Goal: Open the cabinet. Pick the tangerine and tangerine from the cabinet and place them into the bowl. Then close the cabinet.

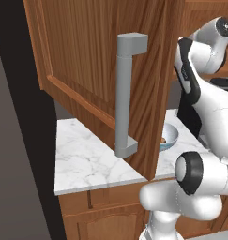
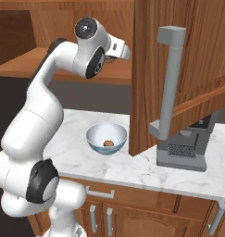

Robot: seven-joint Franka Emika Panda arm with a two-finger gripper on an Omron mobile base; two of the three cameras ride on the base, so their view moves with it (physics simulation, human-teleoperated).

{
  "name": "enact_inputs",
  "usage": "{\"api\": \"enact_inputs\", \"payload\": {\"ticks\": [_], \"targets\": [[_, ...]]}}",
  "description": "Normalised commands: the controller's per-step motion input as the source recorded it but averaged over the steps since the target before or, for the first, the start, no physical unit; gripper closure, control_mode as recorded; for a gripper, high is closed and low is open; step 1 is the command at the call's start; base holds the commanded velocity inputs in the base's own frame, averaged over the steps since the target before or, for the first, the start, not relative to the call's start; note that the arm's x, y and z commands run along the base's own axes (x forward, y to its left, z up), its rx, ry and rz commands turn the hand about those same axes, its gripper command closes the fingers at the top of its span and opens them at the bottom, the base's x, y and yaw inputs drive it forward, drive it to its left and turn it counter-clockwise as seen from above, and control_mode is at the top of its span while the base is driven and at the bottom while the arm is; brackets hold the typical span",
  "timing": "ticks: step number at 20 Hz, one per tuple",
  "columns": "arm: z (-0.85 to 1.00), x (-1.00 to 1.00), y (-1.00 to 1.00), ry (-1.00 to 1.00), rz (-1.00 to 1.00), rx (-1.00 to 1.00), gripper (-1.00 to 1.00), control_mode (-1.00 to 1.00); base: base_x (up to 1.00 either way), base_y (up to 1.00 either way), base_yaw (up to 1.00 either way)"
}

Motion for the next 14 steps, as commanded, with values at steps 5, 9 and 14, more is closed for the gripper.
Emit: {"api": "enact_inputs", "payload": {"ticks": [5,9,14], "targets": [[-0.02,-1.00,-0.25,0.00,0.00,0.00,1.00,-1.00,0.00,0.00,0.00],[-0.40,-1.00,-0.07,0.00,0.00,-0.02,1.00,-1.00,0.00,0.00,0.00],[-0.69,-1.00,0.00,0.00,0.00,-0.06,1.00,-1.00,0.00,0.00,0.00]]}}
